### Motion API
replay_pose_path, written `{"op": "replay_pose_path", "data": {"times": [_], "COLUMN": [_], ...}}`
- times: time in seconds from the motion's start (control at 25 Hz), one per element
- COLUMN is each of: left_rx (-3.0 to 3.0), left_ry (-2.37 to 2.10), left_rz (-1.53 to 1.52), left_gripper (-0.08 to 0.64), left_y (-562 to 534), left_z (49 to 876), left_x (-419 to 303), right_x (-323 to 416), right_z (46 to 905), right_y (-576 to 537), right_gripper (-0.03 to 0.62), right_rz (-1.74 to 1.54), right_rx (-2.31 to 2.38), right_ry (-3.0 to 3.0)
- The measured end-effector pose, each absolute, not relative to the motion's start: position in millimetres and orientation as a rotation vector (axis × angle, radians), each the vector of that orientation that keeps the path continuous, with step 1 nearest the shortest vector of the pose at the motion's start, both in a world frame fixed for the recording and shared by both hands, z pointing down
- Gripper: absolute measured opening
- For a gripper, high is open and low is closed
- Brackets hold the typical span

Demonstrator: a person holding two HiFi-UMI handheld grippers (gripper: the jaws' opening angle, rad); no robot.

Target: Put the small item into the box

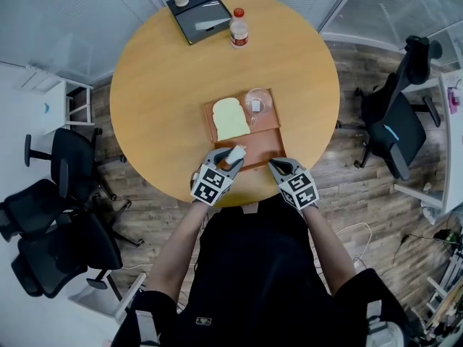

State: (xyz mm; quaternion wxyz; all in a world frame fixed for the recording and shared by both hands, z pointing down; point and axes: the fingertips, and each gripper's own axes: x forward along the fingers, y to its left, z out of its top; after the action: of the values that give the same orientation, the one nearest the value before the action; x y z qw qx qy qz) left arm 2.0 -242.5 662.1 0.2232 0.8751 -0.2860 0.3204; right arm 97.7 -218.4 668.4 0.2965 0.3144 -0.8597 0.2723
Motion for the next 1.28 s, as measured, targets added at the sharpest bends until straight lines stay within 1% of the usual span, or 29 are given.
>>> {"op": "replay_pose_path", "data": {"times": [0.4, 0.8, 1.28], "left_rx": [2.354, 2.284, 2.296], "left_ry": [-0.701, -0.715, -0.683], "left_rz": [0.973, 1.169, 1.174], "left_gripper": [0.178, 0.179, 0.179], "left_y": [-242.7, -247.3, -256.1], "left_z": [690.4, 706.3, 704.6], "left_x": [27.0, 31.3, 54.6], "right_x": [106.2, 105.5, 111.0], "right_z": [681.2, 692.0, 693.7], "right_y": [-223.7, -224.9, -235.6], "right_gripper": [0.005, 0.005, 0.006], "right_rz": [0.744, 0.736, 0.73], "right_rx": [0.789, 0.711, 0.676], "right_ry": [-2.284, -2.289, -2.287]}}
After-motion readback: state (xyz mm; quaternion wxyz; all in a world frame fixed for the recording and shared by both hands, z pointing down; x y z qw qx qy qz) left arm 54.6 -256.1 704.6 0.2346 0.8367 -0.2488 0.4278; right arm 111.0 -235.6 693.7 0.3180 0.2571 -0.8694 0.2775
